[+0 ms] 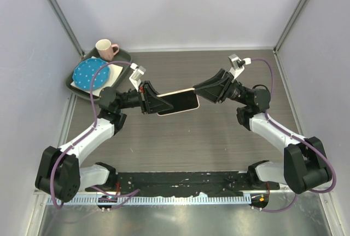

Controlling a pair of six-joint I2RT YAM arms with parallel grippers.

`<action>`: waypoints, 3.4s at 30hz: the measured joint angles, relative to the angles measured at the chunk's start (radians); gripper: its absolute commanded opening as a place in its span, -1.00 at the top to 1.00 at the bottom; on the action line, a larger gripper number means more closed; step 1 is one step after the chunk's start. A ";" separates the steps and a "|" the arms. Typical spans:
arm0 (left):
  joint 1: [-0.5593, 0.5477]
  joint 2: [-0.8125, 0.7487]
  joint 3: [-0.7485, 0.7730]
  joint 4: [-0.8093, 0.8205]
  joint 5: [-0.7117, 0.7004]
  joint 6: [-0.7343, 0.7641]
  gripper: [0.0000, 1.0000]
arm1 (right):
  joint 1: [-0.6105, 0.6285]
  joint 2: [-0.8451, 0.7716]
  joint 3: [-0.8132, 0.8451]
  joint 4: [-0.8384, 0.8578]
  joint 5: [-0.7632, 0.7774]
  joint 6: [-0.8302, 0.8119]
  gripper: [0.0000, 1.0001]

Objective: Take the phone out of the phone case
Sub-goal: Remove the phone case from the phone.

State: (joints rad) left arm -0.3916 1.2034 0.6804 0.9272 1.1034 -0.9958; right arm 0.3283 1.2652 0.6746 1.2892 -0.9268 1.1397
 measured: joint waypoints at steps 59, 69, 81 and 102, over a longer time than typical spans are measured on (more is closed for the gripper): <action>-0.048 0.043 0.122 0.109 0.162 0.004 0.99 | 0.010 0.010 0.047 0.152 -0.064 0.403 0.83; -0.056 0.047 0.122 0.132 0.197 0.027 0.99 | 0.017 -0.029 0.047 0.131 -0.101 0.379 0.41; -0.113 0.060 0.122 0.154 0.339 0.047 0.99 | 0.021 -0.031 0.033 0.049 -0.061 0.356 0.41; -0.021 0.053 0.114 0.017 0.178 0.175 1.00 | 0.022 -0.076 -0.002 0.026 -0.080 0.238 0.41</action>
State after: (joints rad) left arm -0.4122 1.2564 0.7948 0.9440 1.2816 -0.8211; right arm 0.3500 1.1889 0.6727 1.3148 -1.0069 1.3773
